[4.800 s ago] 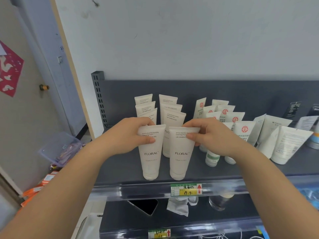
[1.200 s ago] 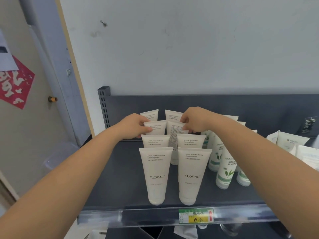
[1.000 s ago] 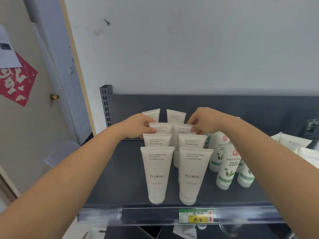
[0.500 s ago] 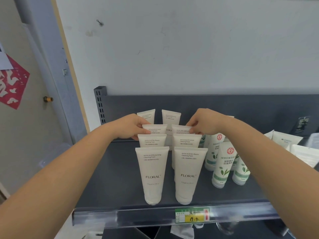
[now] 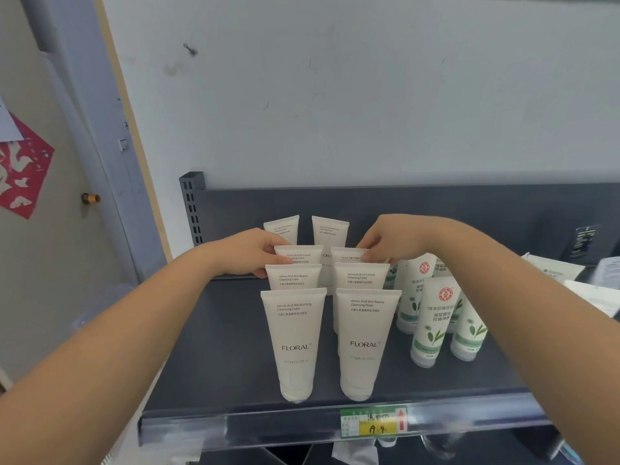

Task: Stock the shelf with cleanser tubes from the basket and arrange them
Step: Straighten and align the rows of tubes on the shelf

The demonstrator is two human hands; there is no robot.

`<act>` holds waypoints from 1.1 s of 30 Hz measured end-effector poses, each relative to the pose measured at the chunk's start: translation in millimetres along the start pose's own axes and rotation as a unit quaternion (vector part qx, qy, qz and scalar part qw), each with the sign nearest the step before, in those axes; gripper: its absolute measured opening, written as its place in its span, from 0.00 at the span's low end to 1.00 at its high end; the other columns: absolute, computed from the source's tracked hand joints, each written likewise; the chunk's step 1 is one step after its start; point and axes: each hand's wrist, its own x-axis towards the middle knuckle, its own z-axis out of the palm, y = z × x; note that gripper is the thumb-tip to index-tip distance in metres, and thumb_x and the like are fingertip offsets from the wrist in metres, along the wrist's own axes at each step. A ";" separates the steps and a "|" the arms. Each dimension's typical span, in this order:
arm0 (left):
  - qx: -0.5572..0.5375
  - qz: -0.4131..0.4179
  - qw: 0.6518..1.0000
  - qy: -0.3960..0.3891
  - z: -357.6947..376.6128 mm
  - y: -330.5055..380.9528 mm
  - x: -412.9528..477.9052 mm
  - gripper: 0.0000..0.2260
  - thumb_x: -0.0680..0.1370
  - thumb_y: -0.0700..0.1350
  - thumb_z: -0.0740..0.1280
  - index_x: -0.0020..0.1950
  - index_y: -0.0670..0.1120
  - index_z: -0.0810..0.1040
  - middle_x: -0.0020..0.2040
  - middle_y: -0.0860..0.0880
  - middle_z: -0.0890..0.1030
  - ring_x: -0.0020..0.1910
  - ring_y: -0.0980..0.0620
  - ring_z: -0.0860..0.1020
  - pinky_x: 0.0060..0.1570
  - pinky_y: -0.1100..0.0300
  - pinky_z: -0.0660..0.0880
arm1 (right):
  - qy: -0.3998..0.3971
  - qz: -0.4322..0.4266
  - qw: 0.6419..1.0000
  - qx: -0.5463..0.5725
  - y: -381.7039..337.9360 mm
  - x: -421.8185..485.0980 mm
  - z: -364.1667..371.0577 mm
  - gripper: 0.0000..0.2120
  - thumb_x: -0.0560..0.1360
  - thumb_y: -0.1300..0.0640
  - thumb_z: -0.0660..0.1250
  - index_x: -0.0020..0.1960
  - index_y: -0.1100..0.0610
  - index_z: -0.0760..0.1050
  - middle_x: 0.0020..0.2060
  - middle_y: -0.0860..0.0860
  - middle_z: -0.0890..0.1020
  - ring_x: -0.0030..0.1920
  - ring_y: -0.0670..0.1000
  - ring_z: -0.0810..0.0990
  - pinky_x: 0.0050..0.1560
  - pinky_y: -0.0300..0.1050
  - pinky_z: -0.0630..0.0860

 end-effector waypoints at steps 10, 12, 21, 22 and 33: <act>0.062 -0.007 0.959 0.278 -36.6 -14.6 26.3 0.10 0.77 0.52 0.68 0.58 0.53 0.79 0.55 0.56 0.80 0.54 0.54 0.78 0.51 0.57 0.74 | 0.099 0.016 0.995 0.019 -3.0 35.6 -23.8 0.15 0.79 0.53 0.64 0.64 0.54 0.76 0.58 0.50 0.80 0.51 0.51 0.81 0.43 0.41 0.80; 0.074 -0.038 0.962 0.261 -35.2 -18.2 37.7 0.16 0.76 0.52 0.70 0.63 0.51 0.77 0.59 0.53 0.79 0.56 0.53 0.77 0.51 0.58 0.73 | 0.086 0.026 0.996 -0.013 -5.2 50.3 -17.4 0.19 0.79 0.52 0.64 0.69 0.56 0.72 0.64 0.51 0.75 0.53 0.53 0.78 0.45 0.43 0.81; 0.059 -0.056 0.985 0.149 -25.2 -29.6 56.8 0.10 0.80 0.45 0.65 0.61 0.49 0.79 0.52 0.52 0.84 0.47 0.54 0.83 0.56 0.52 0.78 | 0.054 0.053 0.997 -0.008 -0.8 86.6 -5.1 0.16 0.80 0.57 0.63 0.68 0.57 0.73 0.54 0.53 0.82 0.47 0.52 0.84 0.38 0.40 0.78; 0.052 -0.051 0.987 0.145 -24.9 -28.5 55.7 0.10 0.80 0.45 0.65 0.60 0.49 0.79 0.52 0.52 0.84 0.47 0.54 0.83 0.54 0.54 0.78 | 0.052 0.051 0.997 -0.003 1.7 85.7 -6.2 0.15 0.80 0.58 0.63 0.67 0.58 0.74 0.55 0.54 0.82 0.47 0.51 0.84 0.40 0.41 0.79; 0.091 -0.013 0.994 0.062 -12.7 -1.1 51.5 0.12 0.80 0.46 0.65 0.63 0.50 0.79 0.51 0.56 0.83 0.52 0.53 0.81 0.54 0.56 0.78 | -0.023 0.039 0.999 0.008 16.7 51.0 -16.7 0.14 0.80 0.61 0.63 0.64 0.56 0.78 0.53 0.49 0.84 0.46 0.47 0.85 0.50 0.43 0.81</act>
